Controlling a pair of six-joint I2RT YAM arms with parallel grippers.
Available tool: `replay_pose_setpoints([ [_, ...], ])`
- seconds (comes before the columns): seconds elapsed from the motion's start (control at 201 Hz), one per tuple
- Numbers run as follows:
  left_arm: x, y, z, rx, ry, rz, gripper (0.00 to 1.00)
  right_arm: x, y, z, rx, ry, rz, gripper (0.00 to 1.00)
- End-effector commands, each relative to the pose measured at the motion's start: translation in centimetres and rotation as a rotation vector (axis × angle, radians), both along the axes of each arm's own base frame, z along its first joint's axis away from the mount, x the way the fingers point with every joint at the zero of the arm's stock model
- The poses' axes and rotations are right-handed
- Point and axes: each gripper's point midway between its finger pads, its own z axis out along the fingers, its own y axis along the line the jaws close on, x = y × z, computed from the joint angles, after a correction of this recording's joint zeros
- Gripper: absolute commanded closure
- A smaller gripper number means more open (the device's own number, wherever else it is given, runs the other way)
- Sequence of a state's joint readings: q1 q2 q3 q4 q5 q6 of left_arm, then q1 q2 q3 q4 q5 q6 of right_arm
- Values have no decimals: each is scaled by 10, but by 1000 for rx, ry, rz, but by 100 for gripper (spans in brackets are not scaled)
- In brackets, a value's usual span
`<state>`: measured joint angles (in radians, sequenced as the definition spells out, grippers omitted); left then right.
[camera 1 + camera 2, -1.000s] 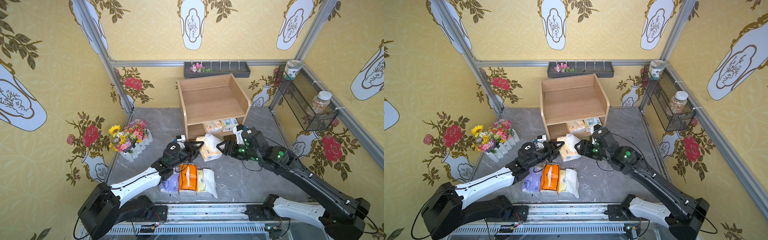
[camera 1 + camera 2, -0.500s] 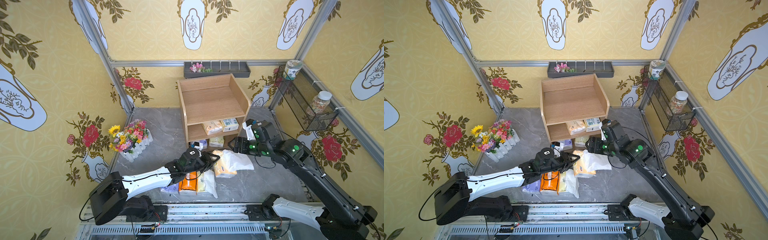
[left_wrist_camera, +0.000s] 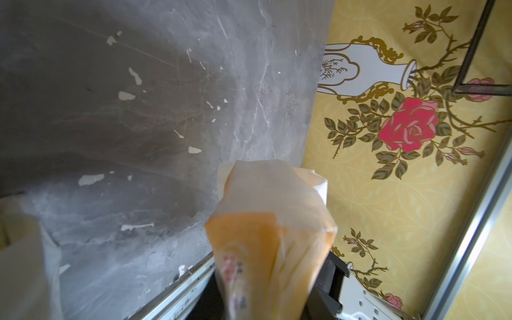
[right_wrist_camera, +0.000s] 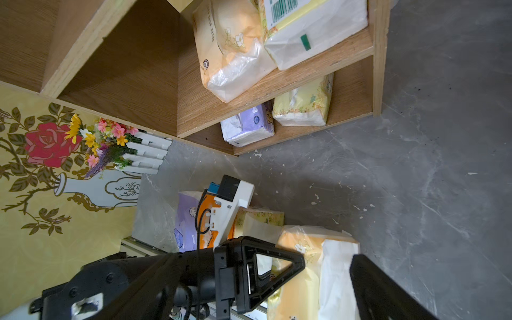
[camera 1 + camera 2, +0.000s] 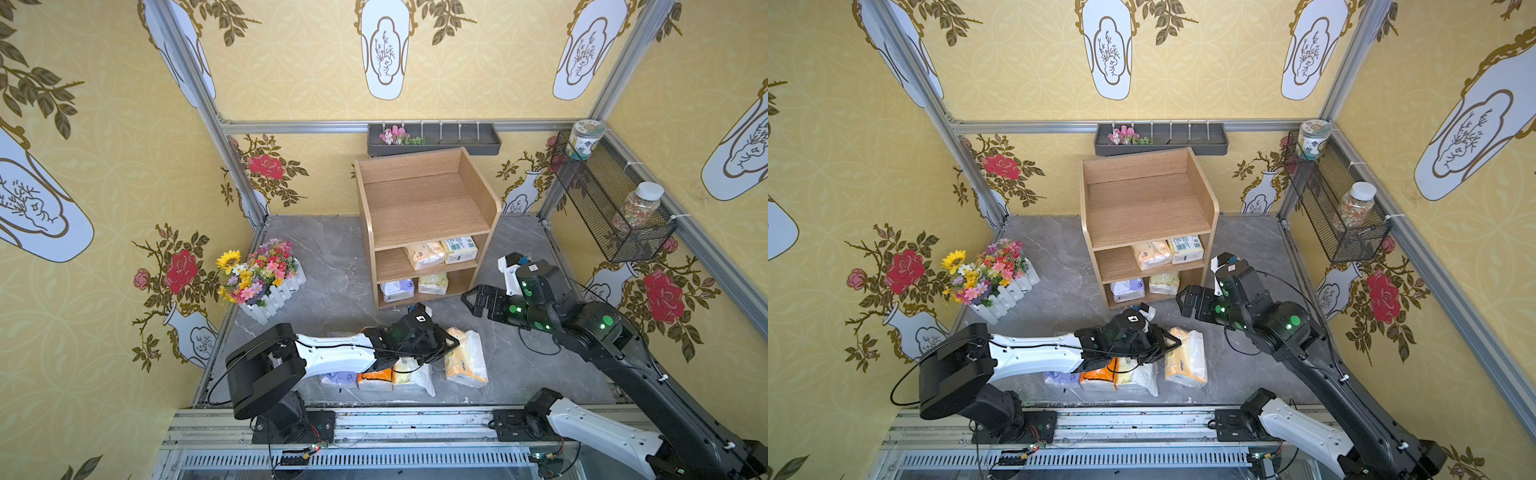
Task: Remove the tissue boxes from the shelf
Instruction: Place the box of tissues at the center of the board.
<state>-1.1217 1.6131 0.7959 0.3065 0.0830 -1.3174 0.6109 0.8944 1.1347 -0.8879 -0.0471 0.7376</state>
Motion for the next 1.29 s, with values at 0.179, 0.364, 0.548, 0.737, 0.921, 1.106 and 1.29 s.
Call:
replay_pose_setpoints([
  [0.179,4,-13,-34,70,56,26,72,2,-4,-7,10,9,-48,0],
  [0.364,2,0,-44,145,82,74,52,-2,-11,-16,-5,31,-73,1],
  [0.548,-1,12,-33,198,36,120,36,-7,-16,-35,-18,78,-103,2],
  [0.737,7,34,-9,248,-36,239,24,-13,-20,-52,-29,124,-122,3],
  [0.921,14,69,21,205,-70,375,24,-20,-19,-88,-67,234,-123,3],
  [1.106,20,110,54,153,-139,492,24,-32,-3,-133,-38,373,-78,3],
  [1.29,24,145,68,157,-177,579,24,-55,3,-167,-6,499,-50,3],
])
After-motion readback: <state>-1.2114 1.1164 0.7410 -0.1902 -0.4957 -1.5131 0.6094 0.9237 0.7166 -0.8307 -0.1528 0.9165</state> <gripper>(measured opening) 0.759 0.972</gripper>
